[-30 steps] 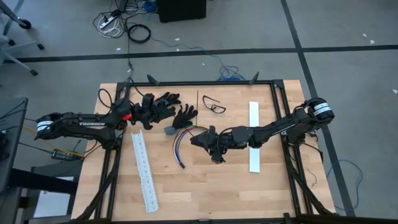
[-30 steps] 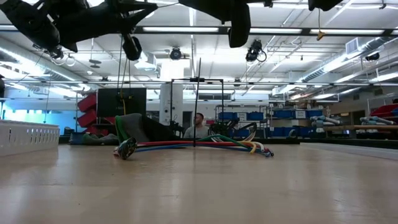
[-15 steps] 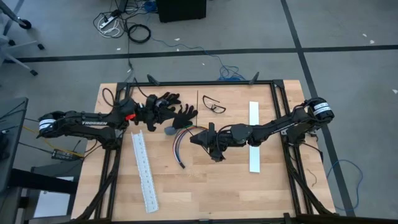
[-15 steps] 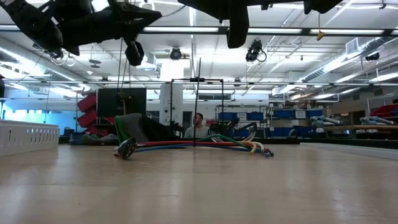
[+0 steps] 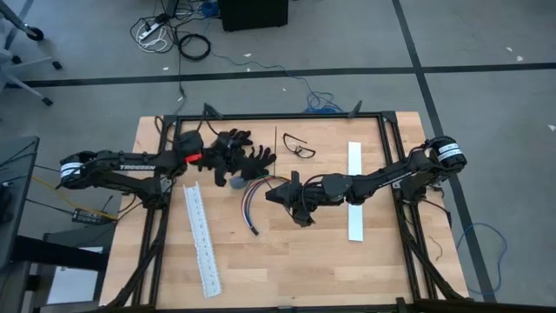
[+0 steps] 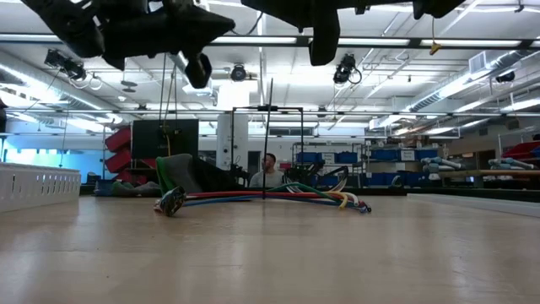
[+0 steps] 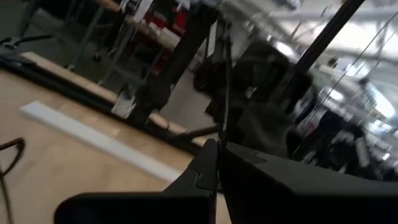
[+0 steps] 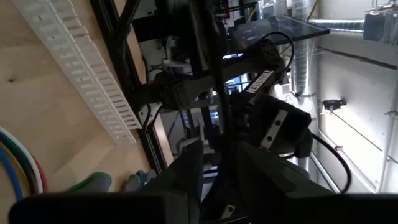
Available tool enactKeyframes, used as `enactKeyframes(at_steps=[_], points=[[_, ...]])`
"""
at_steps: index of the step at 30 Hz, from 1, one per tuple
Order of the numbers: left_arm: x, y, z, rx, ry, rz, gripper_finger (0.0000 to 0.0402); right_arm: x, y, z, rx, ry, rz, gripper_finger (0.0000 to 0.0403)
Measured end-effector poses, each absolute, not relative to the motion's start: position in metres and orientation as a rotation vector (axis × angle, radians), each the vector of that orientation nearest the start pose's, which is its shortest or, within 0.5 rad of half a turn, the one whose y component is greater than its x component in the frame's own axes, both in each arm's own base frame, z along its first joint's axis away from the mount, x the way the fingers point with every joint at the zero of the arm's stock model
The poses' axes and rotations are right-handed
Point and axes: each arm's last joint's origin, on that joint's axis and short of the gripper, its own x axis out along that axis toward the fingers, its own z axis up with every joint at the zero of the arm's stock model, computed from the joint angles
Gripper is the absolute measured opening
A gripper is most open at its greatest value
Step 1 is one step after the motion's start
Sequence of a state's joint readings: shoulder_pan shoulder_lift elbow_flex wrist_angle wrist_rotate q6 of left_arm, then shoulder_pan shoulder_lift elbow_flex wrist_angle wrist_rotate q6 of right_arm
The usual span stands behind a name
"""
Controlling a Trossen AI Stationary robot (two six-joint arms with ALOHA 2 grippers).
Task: Ziptie cables
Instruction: Insert the black zip tie pointed tail end through the slot to form a loop
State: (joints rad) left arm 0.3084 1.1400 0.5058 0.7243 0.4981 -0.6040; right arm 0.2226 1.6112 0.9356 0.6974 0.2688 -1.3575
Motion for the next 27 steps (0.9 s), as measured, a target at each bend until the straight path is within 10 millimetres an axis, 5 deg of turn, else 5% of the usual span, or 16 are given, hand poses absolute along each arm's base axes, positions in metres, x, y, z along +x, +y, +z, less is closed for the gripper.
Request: enactKeyframes(at_steps=[19,27], points=[[0.241,0.069,0.276,-0.014,0.116,-0.059,0.0,0.348,0.071,0.257,-1.232,0.06,-0.017,0.009],[0.257,0.075,0.27,0.029,0.206,-0.055,0.0,0.348,0.071,0.256,-1.207,0.071,-0.009,0.009]])
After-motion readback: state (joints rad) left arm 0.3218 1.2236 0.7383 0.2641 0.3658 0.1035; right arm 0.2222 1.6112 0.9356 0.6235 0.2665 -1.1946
